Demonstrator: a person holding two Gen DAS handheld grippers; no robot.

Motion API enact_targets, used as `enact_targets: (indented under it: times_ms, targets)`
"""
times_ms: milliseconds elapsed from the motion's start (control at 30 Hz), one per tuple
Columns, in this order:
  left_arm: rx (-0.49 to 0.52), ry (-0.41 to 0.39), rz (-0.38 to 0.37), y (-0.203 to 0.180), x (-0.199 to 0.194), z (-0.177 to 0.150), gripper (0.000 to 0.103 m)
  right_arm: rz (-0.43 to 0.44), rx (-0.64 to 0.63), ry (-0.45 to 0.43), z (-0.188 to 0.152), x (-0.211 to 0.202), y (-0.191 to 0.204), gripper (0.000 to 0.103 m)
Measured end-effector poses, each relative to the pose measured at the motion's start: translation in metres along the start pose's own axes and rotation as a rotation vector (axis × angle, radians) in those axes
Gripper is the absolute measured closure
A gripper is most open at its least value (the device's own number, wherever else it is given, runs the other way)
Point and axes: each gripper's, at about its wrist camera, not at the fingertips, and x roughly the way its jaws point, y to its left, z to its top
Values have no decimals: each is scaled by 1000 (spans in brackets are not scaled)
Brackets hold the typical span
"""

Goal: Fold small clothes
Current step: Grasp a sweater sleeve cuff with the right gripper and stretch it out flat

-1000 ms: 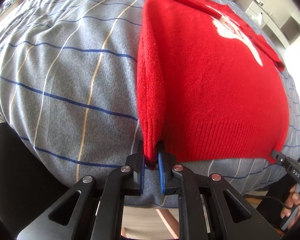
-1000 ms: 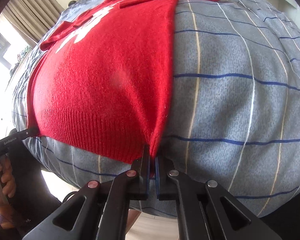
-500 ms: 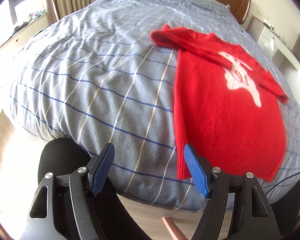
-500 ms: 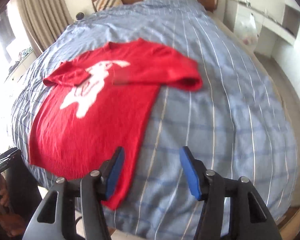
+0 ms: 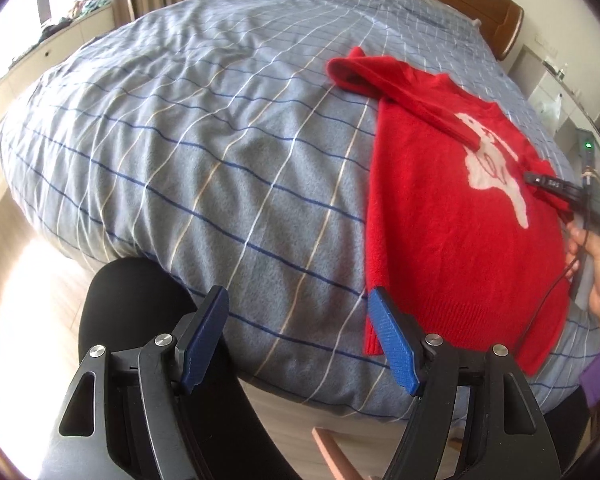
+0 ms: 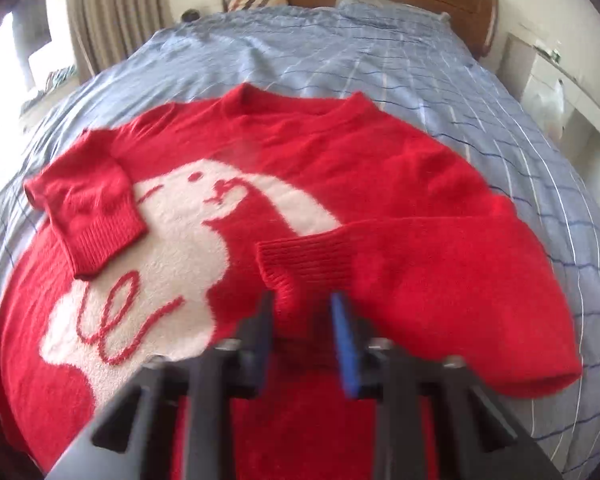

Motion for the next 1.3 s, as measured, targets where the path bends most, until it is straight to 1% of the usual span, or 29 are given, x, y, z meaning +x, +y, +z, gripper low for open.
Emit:
enact_targets:
  times_ms: [67,167,233,333,400,467,533,600,700,800,867,933,1000,1067,1100,1167,1233,1300]
  targets:
    - [-1,6,-2,-1,1,0,28,2,93,-61,1,-27,-36,95]
    - [16,-9,-8,-7,-1,1,28,-40,229,-153,-4,-81,-107,96]
    - [19,-11,-28,-11,-2,2,28,-83,325,-192,-18,-116,-161,96]
    - [23,1,-65,-21,-1,3,28,-166,440,-196,-53,-154,-229,95]
    - [40,9,-80,-32,0,3,28,-211,517,-174,-80,-163,-266,95]
    - [67,15,-91,-44,0,3,29,-214,606,-160,-108,-165,-294,96]
    - [93,11,-98,-54,-4,3,29,-193,700,-161,-133,-163,-313,96]
    - [112,1,-99,-59,-9,2,29,-165,786,-161,-156,-158,-324,96]
    - [122,-4,-82,-59,-11,2,29,-157,846,-169,-175,-150,-325,96]
    - [109,5,-66,-52,-9,1,29,-209,854,-175,-179,-150,-325,96]
    - [99,7,-53,-47,-8,0,29,-221,858,-160,-180,-149,-325,96]
    - [93,10,-40,-43,-5,-2,29,-216,869,-141,-185,-142,-329,97]
    - [88,19,-32,-40,-2,-3,29,-188,894,-149,-192,-140,-335,98]
    - [89,19,-25,-39,-1,-3,29,-159,911,-161,-196,-145,-338,97]
    - [94,17,-19,-38,-1,-3,29,-163,902,-157,-196,-147,-338,95]
    - [108,13,-2,-39,1,-1,29,-203,868,-140,-194,-153,-334,94]
    - [123,6,12,-39,1,3,29,-285,850,-127,-193,-162,-329,92]
    - [139,-10,25,-39,-2,11,29,-367,830,-125,-193,-175,-324,85]
